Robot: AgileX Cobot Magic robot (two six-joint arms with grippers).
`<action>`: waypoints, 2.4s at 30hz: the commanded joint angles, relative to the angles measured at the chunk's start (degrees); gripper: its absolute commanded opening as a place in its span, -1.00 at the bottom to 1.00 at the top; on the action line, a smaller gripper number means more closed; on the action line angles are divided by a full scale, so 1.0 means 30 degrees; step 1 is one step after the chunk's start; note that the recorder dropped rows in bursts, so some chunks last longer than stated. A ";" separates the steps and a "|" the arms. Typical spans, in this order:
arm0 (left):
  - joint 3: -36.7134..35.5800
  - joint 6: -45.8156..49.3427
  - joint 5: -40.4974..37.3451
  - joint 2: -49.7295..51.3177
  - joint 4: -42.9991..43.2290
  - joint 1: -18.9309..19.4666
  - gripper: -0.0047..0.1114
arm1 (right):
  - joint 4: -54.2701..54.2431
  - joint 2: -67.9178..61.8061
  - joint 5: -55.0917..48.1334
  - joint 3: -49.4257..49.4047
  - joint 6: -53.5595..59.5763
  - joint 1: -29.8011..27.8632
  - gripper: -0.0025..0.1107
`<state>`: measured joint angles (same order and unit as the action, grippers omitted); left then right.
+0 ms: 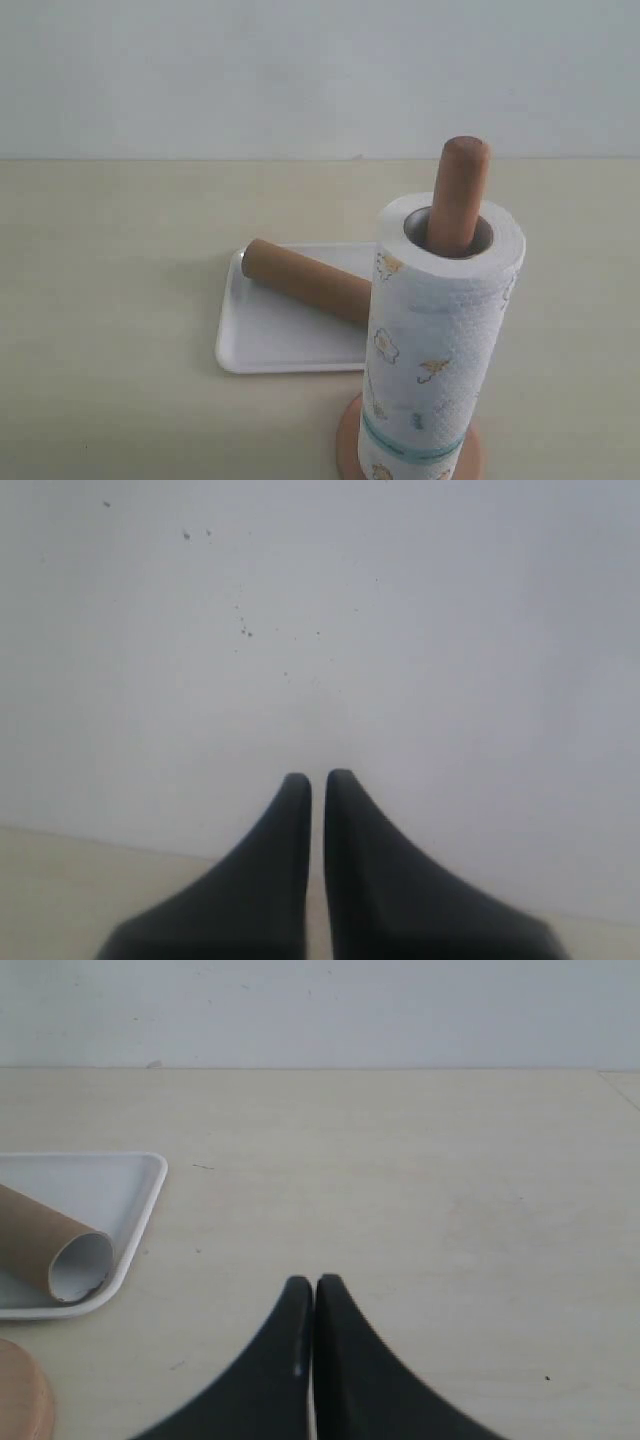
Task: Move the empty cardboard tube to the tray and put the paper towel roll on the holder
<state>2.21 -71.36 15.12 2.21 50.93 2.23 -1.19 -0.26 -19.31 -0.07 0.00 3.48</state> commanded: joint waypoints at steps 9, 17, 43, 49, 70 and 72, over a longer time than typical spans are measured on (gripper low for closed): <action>-0.0738 2.4270 -0.2643 -0.0221 -1.8892 0.0048 -0.84 | 0.0123 0.0086 0.0055 0.0024 0.0000 -0.0085 -0.96; -0.0738 2.5064 -0.5664 -0.0678 -1.9343 0.0048 -0.84 | 0.0123 0.0086 0.0055 0.0024 0.0000 -0.0085 -0.96; -0.0738 2.4555 -1.0827 -0.0735 -1.8604 0.0048 -0.84 | 0.0123 0.0086 0.0055 0.0024 0.0000 -0.0085 -0.96; -0.0738 2.4555 -1.0866 -0.0735 -1.8604 0.0048 -0.84 | 0.0123 0.0086 0.0055 0.0024 0.0000 -0.0085 -0.96; -0.0738 2.4555 -1.0825 -0.0735 -1.8604 -0.1827 -0.84 | 0.0123 0.0086 0.0055 0.0024 0.0000 -0.0085 -0.96; -0.0738 2.4555 -1.0825 -0.0735 -1.8604 -0.1827 -0.84 | 0.0123 0.0086 0.0055 0.0024 0.0000 -0.0085 -0.96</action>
<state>0.19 2.47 -17.51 0.23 -4.90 -2.82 -1.19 -0.26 -19.31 -0.07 0.00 3.48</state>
